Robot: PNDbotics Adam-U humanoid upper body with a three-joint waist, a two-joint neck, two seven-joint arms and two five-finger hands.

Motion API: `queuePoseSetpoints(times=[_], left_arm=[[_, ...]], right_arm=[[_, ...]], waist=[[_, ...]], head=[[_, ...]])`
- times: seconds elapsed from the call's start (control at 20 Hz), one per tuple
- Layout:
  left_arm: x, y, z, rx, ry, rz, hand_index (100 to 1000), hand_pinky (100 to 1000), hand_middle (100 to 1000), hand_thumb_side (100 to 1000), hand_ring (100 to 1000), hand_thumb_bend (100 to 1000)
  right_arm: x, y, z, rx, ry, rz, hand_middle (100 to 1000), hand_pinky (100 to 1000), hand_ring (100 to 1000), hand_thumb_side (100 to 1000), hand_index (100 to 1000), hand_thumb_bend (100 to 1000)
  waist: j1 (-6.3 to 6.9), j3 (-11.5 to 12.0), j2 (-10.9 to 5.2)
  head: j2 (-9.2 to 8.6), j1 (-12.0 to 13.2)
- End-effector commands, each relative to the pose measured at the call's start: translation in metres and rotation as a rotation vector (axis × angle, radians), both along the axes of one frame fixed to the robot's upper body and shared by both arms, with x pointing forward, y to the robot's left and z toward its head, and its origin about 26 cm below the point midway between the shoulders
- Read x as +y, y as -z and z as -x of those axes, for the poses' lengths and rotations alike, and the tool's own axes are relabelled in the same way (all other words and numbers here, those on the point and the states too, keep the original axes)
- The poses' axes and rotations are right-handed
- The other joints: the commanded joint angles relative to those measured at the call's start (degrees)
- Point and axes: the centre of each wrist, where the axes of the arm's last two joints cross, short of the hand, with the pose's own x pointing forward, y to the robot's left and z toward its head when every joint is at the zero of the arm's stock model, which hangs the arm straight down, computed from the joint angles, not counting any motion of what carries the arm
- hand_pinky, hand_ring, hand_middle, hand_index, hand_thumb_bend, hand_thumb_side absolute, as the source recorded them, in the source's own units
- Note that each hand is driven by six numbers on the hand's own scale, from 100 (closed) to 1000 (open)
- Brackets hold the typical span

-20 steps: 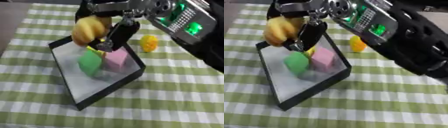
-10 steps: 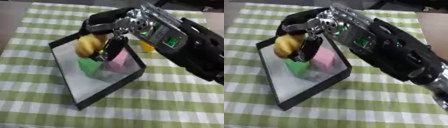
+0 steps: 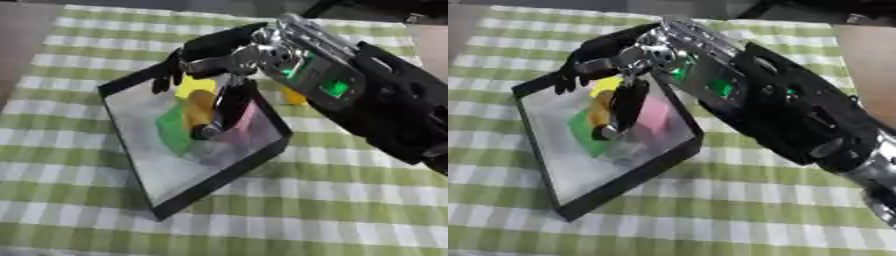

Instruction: Pick up objects on the table and place them in the box.

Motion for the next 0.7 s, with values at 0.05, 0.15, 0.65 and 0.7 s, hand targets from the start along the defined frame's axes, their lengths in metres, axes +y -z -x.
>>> queuePoseSetpoints(times=[0.05, 0.15, 0.65, 0.7], left_arm=[[0.003, -0.007, 0.002, -0.02, -0.002, -0.022, 849, 767, 728, 513, 606, 369], [0.003, -0.007, 0.002, -0.018, -0.003, -0.023, 849, 767, 728, 512, 606, 369], [0.007, -0.005, 0.003, -0.014, -0.022, -0.022, 849, 767, 727, 509, 604, 371], [0.008, -0.005, 0.004, -0.013, -0.029, -0.021, 849, 767, 727, 509, 604, 371]], right_arm=[[-0.006, -0.01, -0.004, -0.031, 0.012, -0.002, 879, 887, 890, 345, 933, 436], [-0.009, -0.014, -0.005, -0.042, 0.015, -0.013, 889, 893, 899, 378, 941, 452], [-0.041, -0.041, 0.001, -0.093, 0.084, -0.146, 866, 877, 873, 283, 935, 389], [-0.051, -0.047, 0.003, -0.111, 0.109, -0.179, 852, 874, 865, 245, 924, 385]], waist=[[-0.27, -0.1, -1.31], [-0.21, -0.2, -1.36], [0.56, -1.8, -1.52], [0.65, -2.1, -1.48]], head=[[0.3, 0.1], [0.3, 0.1], [0.3, -0.1], [0.3, 0.2]])
